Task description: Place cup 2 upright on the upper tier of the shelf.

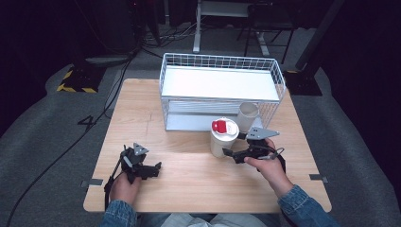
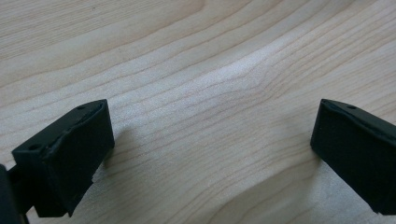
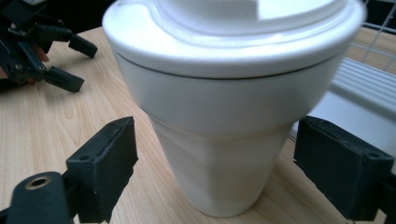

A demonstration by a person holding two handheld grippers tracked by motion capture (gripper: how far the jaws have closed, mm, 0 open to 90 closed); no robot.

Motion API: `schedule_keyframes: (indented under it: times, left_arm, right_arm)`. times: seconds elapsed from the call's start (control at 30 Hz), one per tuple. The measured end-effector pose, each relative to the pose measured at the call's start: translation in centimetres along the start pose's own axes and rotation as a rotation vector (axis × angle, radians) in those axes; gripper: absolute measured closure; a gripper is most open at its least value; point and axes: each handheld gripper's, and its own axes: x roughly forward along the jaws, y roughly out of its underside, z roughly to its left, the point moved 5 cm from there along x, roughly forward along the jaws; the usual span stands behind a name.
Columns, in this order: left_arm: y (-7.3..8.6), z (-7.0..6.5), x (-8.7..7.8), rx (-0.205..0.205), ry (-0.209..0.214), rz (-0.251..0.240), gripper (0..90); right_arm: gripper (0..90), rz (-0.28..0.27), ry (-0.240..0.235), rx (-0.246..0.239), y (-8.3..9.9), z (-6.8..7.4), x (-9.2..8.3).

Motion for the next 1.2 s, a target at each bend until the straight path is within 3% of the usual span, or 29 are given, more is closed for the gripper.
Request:
schedule_keyframes:
  times: [0.13, 0.27, 0.57, 1.2]
  left_arm:
    - [0.0, 0.0, 0.0, 0.0, 0.0, 0.0, 0.0]
    - [0.0, 0.0, 0.0, 0.0, 0.0, 0.0, 0.0]
    - [0.0, 0.0, 0.0, 0.0, 0.0, 0.0, 0.0]
    - [0.0, 0.0, 0.0, 0.0, 0.0, 0.0, 0.0]
  right_arm:
    - [13.1, -0.009, 0.013, 0.011, 0.0, -0.2, 0.9]
    - [12.1, -0.018, -0.008, 0.033, 0.2, -0.5, 1.5]
    - [9.6, -0.041, -0.043, 0.035, 0.3, -0.9, 2.8]
    - [9.7, -0.083, -0.081, 0.049, 0.8, -1.1, 4.7]
